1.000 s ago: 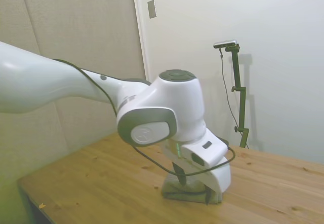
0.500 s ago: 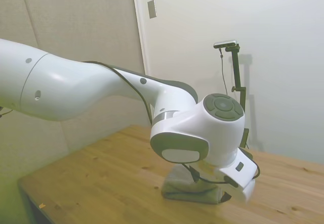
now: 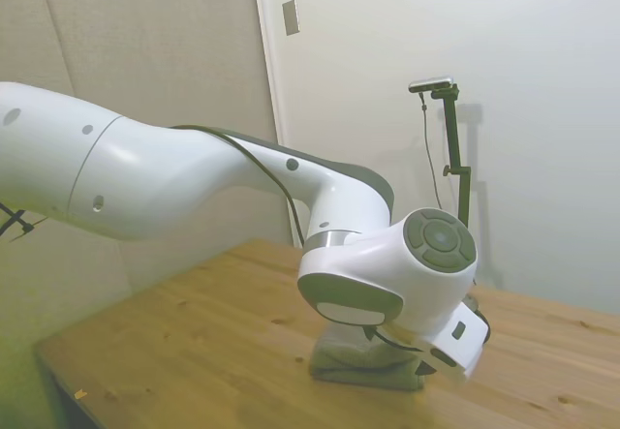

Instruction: Unfold the towel

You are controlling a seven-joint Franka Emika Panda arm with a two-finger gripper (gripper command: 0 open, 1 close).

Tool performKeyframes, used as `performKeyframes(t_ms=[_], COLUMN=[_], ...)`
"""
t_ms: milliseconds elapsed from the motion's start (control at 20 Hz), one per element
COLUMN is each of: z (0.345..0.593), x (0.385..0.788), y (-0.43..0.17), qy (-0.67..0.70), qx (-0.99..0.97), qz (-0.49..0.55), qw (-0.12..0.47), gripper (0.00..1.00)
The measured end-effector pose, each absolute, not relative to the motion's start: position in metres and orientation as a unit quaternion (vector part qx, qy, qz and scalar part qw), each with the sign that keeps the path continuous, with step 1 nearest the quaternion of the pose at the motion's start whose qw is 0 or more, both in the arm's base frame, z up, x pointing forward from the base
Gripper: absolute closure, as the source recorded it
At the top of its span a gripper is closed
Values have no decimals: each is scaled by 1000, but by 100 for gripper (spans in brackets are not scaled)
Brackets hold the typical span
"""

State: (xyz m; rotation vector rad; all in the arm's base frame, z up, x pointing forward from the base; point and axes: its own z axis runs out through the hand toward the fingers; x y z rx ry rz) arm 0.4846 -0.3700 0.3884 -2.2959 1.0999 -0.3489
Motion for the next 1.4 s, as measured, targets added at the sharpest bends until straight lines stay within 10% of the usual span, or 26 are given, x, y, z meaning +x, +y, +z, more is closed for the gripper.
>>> performKeyframes(t_ms=[150, 200, 1400], z=[381, 377, 363], x=[494, 499, 515], y=[-366, -363, -355], qy=[407, 405, 399], qx=[-857, -857, -860], qz=[-130, -129, -121], qw=[290, 292, 295], gripper=[0, 100, 100])
